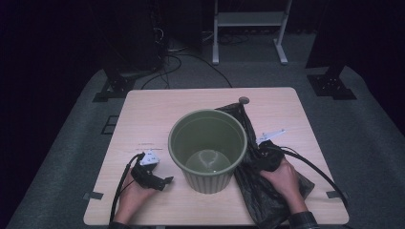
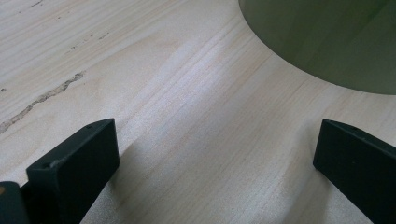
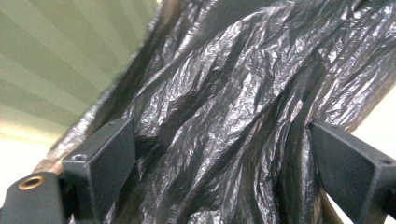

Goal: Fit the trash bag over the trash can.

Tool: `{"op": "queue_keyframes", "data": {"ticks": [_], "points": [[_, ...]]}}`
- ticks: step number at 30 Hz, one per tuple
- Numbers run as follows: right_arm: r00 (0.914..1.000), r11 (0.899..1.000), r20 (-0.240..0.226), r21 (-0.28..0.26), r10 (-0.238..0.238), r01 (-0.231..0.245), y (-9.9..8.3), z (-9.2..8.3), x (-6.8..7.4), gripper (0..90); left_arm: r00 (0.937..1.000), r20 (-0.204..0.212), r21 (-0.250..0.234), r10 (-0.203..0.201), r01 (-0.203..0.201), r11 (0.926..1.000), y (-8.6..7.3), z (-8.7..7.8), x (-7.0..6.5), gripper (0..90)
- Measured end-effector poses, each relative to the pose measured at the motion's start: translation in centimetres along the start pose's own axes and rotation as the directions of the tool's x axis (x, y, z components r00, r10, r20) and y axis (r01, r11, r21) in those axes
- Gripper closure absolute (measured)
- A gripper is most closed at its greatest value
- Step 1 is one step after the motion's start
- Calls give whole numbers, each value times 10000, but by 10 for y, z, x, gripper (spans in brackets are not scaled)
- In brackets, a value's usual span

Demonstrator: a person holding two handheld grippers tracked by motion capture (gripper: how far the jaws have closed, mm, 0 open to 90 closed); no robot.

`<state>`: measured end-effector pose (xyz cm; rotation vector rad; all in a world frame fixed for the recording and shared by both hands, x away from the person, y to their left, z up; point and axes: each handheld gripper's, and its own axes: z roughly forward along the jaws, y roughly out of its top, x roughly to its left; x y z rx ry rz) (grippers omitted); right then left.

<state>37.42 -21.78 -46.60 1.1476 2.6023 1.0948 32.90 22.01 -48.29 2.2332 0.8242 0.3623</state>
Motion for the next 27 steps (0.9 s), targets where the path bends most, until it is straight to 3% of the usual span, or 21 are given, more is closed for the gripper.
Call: {"op": "queue_keyframes", "data": {"ticks": [6, 8, 16, 23, 27], "points": [[9999, 9999, -100, 73, -127, 127, 6, 8, 8, 92, 10000, 8, -1, 10, -10, 10000, 0, 0, 0, 0], [9995, 9999, -330, -115, -21, 18, 7, 10, 9, 93, 10000, 16, -3, 12, -12, 10000, 0, 0, 0, 0], [9996, 9998, -264, -155, -116, 112, 4, 18, 14, 96, 10000, 21, -2, 14, -14, 10000, 0, 0, 0, 0], [9968, 9973, 461, -313, -651, 666, -1, 20, 23, 119, 10000, 19, -4, 14, -14, 10000, 0, 0, 0, 0], [9907, 9942, 965, -402, -957, 999, -4, 22, 29, 137, 10000, 19, -4, 15, -15, 10000, 0, 0, 0, 0]]}}
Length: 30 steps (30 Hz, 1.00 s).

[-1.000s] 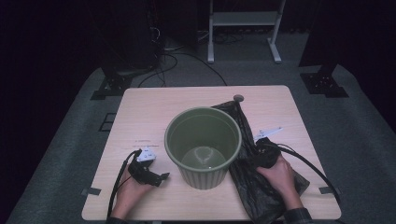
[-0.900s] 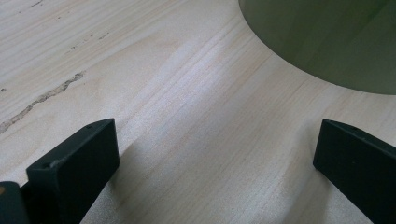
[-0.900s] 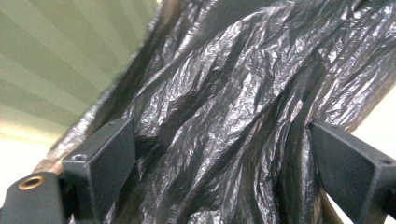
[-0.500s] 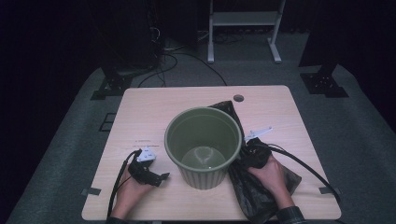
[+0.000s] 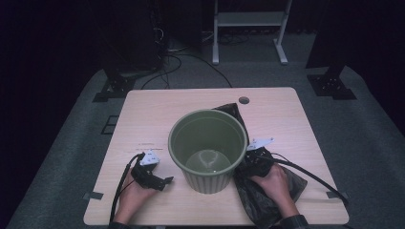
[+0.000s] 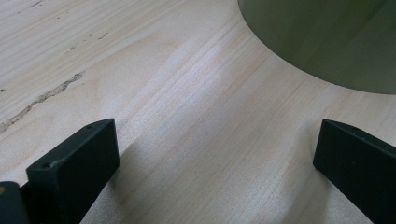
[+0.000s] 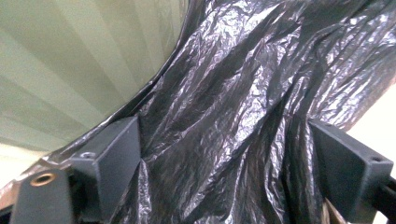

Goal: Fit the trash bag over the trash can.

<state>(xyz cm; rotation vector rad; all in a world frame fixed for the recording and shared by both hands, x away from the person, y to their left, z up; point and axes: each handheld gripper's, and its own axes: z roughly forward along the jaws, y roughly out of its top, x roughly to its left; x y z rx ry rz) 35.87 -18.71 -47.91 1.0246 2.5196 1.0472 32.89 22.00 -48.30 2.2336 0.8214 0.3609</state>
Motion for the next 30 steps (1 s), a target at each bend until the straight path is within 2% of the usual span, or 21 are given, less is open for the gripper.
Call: {"op": "queue_keyframes", "data": {"ticks": [5, 8, 15, 18, 20, 24, 30], "points": [[9989, 9998, 436, -85, -168, 171, -2, 0, 4, 168, 10000, 1, -1, -1, 1, 10000, 0, 0, 0, 0], [9984, 9999, 567, -123, -32, 39, -1, -1, 4, 246, 10000, -1, 0, -1, 1, 10000, 0, 0, 0, 0], [9985, 10000, 545, 30, 2, -3, 0, -8, 2, 624, 10000, 1, 1, -2, 2, 10000, 0, 0, 0, 0], [9999, 9999, 109, 44, -130, 130, -1, -9, 2, 854, 10000, 2, 1, 0, 0, 10000, 0, 0, 0, 0], [9998, 9998, -93, 35, -178, 178, -1, -9, 3, 887, 10000, 2, -1, 0, 0, 10000, 0, 0, 0, 0], [9982, 9997, -551, 80, -215, 220, -2, -10, 3, 890, 10000, 3, -6, -5, 5, 10000, 0, 0, 0, 0], [9949, 9995, -961, 28, -308, 312, -3, -10, 3, 888, 10000, 6, -8, -3, 3, 10000, 0, 0, 0, 0]]}}
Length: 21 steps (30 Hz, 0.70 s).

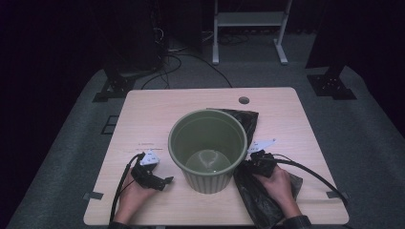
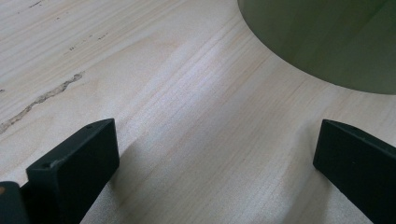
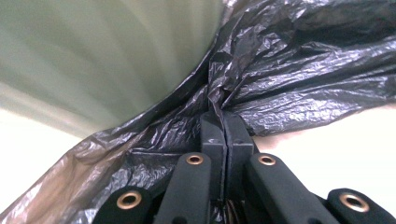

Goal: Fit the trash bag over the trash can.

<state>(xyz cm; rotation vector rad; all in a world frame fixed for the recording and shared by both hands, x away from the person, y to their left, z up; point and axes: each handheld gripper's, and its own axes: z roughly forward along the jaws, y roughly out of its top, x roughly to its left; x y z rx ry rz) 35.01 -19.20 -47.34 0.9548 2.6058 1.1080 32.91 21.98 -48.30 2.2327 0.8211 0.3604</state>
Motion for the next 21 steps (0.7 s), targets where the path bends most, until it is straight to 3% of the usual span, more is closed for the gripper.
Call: {"op": "queue_keyframes", "data": {"ticks": [6, 11, 17, 21], "points": [[9986, 9999, -537, -159, 16, -25, 3, -14, 4, 892, 10000, 1, 2, 1, -1, 10000, 0, 0, 0, 0], [9948, 9975, -1016, -713, -87, 14, 8, -36, 6, 894, 10000, 0, 2, 1, -1, 10000, 0, 0, 0, 0], [9868, 9851, -1613, -1714, -174, -106, 14, -73, 7, 894, 10000, 1, 0, -1, 1, 10000, 0, 0, 0, 0], [9855, 9799, -1611, -1986, -532, 204, 23, -96, 11, 894, 10000, 1, 0, -3, 3, 10000, 0, 0, 0, 0]]}}
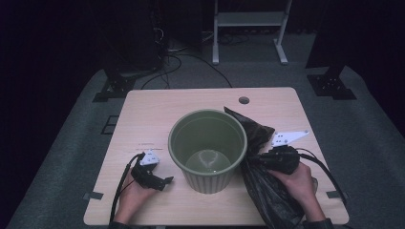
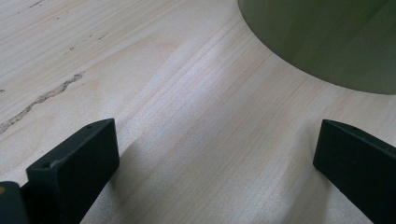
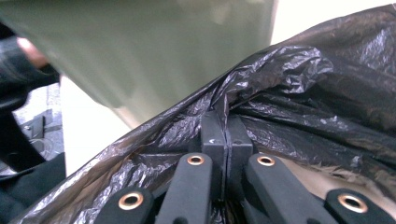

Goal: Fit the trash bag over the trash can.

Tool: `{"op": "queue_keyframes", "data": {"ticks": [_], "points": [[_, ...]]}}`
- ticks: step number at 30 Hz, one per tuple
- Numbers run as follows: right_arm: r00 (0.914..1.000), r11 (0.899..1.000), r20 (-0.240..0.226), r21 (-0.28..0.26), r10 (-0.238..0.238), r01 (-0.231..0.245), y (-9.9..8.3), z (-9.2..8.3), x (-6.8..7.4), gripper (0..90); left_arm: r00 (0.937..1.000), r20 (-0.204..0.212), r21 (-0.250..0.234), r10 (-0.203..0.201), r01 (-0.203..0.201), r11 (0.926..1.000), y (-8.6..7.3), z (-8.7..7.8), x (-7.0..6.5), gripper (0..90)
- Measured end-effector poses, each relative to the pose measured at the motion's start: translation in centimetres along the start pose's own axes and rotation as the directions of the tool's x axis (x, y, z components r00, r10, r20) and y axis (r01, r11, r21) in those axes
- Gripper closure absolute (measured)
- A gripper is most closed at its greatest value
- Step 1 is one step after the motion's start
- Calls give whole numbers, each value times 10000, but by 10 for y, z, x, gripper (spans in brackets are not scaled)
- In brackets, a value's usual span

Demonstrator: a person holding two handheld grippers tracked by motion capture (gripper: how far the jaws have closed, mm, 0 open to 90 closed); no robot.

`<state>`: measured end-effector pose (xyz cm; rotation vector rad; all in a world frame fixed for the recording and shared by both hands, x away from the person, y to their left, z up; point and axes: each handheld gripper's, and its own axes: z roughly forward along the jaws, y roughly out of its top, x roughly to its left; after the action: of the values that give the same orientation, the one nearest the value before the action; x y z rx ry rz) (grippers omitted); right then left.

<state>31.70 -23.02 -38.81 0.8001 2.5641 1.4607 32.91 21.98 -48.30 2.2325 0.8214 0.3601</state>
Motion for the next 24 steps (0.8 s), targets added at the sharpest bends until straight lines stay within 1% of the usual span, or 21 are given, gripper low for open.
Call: {"op": "queue_keyframes", "data": {"ticks": [6, 9, 11, 13, 17, 19, 20, 22, 24], "points": [[9981, 9984, -290, -186, -548, 543, 21, -20, 14, 894, 10000, 0, -3, 0, 0, 10000, 0, 0, 0, 0], [9955, 9972, -629, -292, -709, 691, 29, -27, 18, 893, 10000, -10, -18, -5, 5, 10000, 0, 0, 0, 0], [9925, 9965, -955, -433, -759, 720, 34, -30, 20, 893, 10000, -12, -19, -8, 8, 10000, 0, 0, 0, 0], [9896, 9953, -1124, -465, -903, 855, 40, -33, 23, 893, 10000, -9, -3, -5, 5, 10000, 0, 0, 0, 0], [9847, 9928, -1268, -159, -1194, 1184, 53, -32, 29, 892, 10000, 4, -2, -15, 15, 10000, 0, 0, 0, 0], [9818, 9919, -1414, -134, -1268, 1261, 57, -32, 32, 892, 10000, -1, -19, -17, 17, 10000, 0, 0, 0, 0], [9798, 9904, -1456, -74, -1374, 1378, 60, -32, 33, 891, 10000, -1, -20, -18, 18, 10000, 0, 0, 0, 0], [9802, 9890, -1336, 41, -1463, 1482, 63, -34, 36, 891, 10000, -1, -20, -18, 18, 10000, 0, 0, 0, 0], [9806, 9884, -1276, 113, -1487, 1514, 63, -36, 36, 890, 10000, -1, -20, -16, 16, 10000, 0, 0, 0, 0]]}}
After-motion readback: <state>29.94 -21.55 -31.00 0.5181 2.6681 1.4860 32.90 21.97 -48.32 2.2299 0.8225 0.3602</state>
